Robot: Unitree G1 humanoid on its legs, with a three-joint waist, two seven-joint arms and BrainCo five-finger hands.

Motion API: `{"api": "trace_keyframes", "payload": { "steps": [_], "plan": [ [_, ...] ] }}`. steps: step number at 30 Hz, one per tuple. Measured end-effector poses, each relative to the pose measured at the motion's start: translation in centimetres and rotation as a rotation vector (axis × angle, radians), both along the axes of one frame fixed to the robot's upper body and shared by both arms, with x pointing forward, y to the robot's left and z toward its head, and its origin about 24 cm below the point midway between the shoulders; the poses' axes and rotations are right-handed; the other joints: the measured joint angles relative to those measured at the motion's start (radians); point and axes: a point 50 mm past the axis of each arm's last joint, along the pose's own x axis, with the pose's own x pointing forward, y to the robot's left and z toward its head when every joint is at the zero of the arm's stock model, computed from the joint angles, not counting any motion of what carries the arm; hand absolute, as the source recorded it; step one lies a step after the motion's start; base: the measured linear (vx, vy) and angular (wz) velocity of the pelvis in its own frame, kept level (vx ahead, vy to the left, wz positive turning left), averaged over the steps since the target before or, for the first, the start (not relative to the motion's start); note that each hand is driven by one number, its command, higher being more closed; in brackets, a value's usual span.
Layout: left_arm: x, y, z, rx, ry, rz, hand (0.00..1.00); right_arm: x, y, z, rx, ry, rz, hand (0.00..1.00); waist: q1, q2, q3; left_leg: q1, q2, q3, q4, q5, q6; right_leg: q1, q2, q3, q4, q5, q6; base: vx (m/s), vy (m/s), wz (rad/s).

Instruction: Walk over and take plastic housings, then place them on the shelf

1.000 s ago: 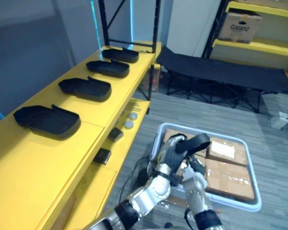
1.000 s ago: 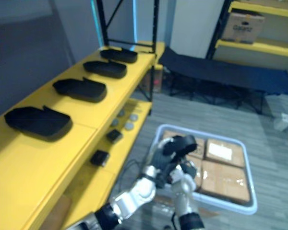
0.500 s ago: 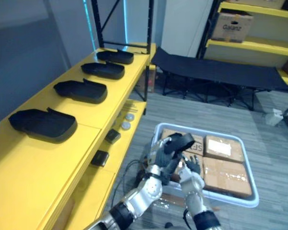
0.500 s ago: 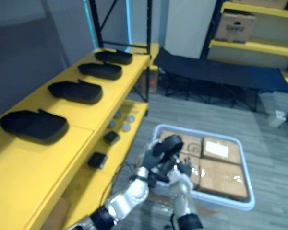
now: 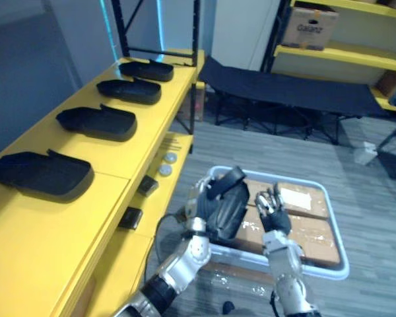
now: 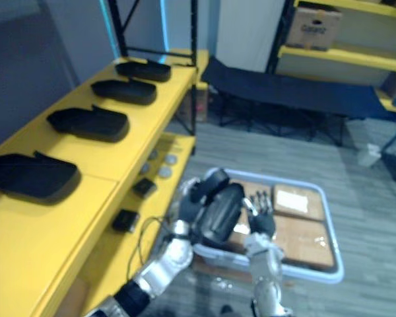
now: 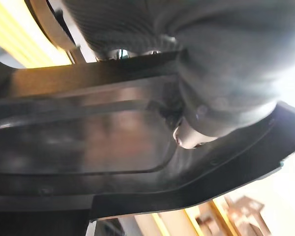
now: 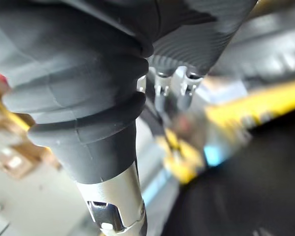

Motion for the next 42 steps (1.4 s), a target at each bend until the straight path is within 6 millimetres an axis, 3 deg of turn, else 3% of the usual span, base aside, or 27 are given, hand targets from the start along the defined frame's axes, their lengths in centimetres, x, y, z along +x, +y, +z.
{"api": "trace_keyframes", "payload": {
  "steps": [3, 8, 12, 17, 26, 30, 33, 42],
  "plan": [
    [0.6, 1.4, 0.3, -0.011, -0.011, 0.064, 1.00, -0.8, 1.3, 1.3, 0.159, -0.193, 0.140, 0.00, -0.002, 0.000, 0.000, -0.001, 0.000, -0.004, 0.000, -0.001, -0.001, 0.000, 0.000, 0.000, 0.002, -0.002, -0.001, 0.01, 0.003, 0.04],
    [1.3, 3.6, 1.2, -0.043, -0.074, 0.134, 1.00, -1.4, 0.5, 2.6, 0.235, -0.375, 0.125, 0.00, -0.010, 0.000, 0.000, -0.001, -0.002, -0.011, 0.000, -0.002, 0.000, -0.001, 0.000, -0.001, 0.012, -0.011, -0.005, 0.01, 0.004, 0.05],
    [1.6, 4.3, 3.2, -0.142, -0.151, 0.146, 1.00, -1.9, -1.7, 2.2, 0.207, -0.370, -0.018, 0.00, -0.023, 0.001, 0.000, -0.001, -0.006, -0.010, 0.000, -0.003, 0.003, -0.002, 0.001, -0.003, 0.013, -0.012, -0.004, 0.00, 0.000, 0.00],
    [1.4, 3.7, 6.0, -0.285, -0.203, 0.018, 1.00, -2.2, -4.2, 2.3, 0.164, -0.355, -0.196, 0.00, -0.024, 0.013, 0.001, 0.000, -0.012, -0.010, 0.000, -0.004, 0.004, -0.001, -0.001, -0.006, 0.021, -0.012, -0.004, 0.00, 0.000, 0.00],
    [0.2, 4.6, 7.0, -0.441, -0.168, -0.091, 1.00, -2.4, -6.5, 3.2, 0.121, -0.322, -0.361, 0.00, -0.018, 0.064, -0.011, -0.004, -0.009, -0.053, -0.004, 0.003, 0.002, 0.006, -0.006, -0.055, 0.046, -0.034, 0.006, 0.00, -0.013, 0.14],
    [-0.4, 6.7, 8.5, -0.493, -0.231, -0.082, 1.00, -2.4, -6.8, 3.2, 0.084, -0.308, -0.387, 0.00, -0.014, 0.067, -0.012, -0.018, -0.008, -0.091, -0.004, 0.010, 0.002, 0.019, -0.007, -0.092, 0.044, -0.039, 0.001, -0.01, -0.023, 0.26],
    [-1.0, 8.1, 9.2, -0.480, -0.262, -0.076, 1.00, -2.0, -6.6, 3.6, 0.079, -0.322, -0.376, 0.00, 0.005, 0.070, -0.011, -0.020, -0.007, -0.113, -0.004, 0.014, 0.001, 0.032, -0.009, -0.116, 0.044, -0.046, 0.003, -0.01, -0.015, 0.25],
    [-2.9, 15.4, 9.1, -0.423, -0.289, 0.156, 1.00, -0.2, -5.9, 4.7, 0.064, -0.367, -0.305, 0.00, 0.044, 0.083, -0.009, -0.054, -0.019, -0.186, 0.000, 0.035, 0.003, 0.037, -0.019, -0.193, 0.044, -0.053, 0.004, 0.01, -0.006, 0.24]
  ]
}}
